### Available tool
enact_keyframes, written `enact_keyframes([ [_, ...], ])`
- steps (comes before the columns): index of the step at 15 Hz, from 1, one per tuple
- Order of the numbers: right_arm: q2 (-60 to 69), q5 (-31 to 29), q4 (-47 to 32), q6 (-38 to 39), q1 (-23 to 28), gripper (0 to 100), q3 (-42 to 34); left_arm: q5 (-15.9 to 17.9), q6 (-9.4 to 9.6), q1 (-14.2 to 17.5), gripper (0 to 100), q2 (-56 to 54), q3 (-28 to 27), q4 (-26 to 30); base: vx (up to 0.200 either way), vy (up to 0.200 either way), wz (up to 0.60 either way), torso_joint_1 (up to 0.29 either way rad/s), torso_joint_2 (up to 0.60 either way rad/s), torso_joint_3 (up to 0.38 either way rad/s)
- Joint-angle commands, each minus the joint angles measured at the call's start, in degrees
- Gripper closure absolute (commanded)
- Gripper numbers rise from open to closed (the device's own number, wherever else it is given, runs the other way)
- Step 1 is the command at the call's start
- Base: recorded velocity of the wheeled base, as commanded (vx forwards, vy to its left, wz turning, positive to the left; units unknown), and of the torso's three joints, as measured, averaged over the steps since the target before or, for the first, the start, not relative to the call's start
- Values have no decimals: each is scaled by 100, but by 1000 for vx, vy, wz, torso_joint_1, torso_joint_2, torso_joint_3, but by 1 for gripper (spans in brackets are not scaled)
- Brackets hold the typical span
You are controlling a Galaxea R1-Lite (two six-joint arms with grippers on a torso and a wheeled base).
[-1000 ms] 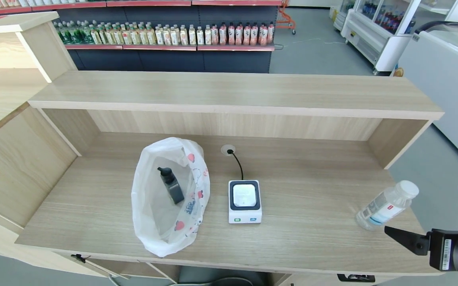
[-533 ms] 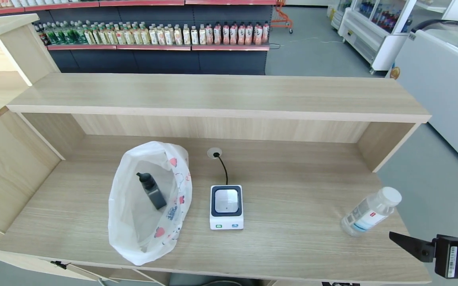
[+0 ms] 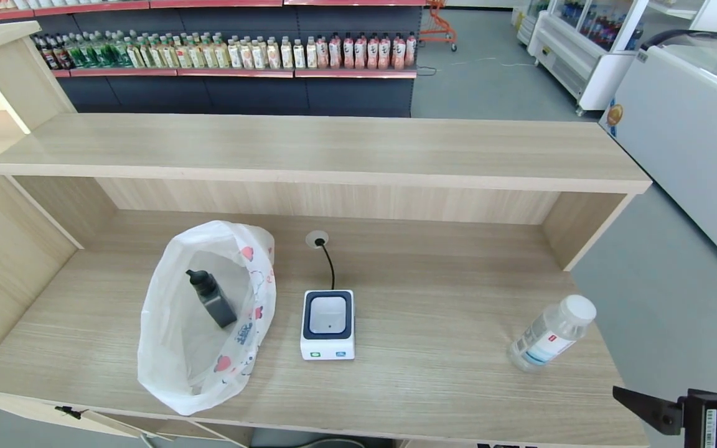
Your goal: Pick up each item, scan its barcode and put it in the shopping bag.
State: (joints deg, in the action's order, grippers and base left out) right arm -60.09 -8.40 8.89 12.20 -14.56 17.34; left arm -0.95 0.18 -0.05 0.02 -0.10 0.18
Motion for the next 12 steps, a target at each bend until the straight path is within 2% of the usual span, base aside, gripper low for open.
enact_keyframes([
  [1,-144,-4,175,19,-3,0,-151,-2,-1,5,0,-2,1,-1,0,0,0,0,0,0],
  [5,-979,-232,1423,-25,67,0,-556,-2,-1,5,0,-2,1,-1,0,0,0,0,0,0],
  [9,-1743,-259,2258,-122,41,0,-679,-2,-1,5,0,-2,1,-1,0,0,0,0,0,0],
  [12,-2350,-259,3225,-693,41,0,-688,-2,-1,5,0,-2,1,-1,0,0,0,0,0,0],
])
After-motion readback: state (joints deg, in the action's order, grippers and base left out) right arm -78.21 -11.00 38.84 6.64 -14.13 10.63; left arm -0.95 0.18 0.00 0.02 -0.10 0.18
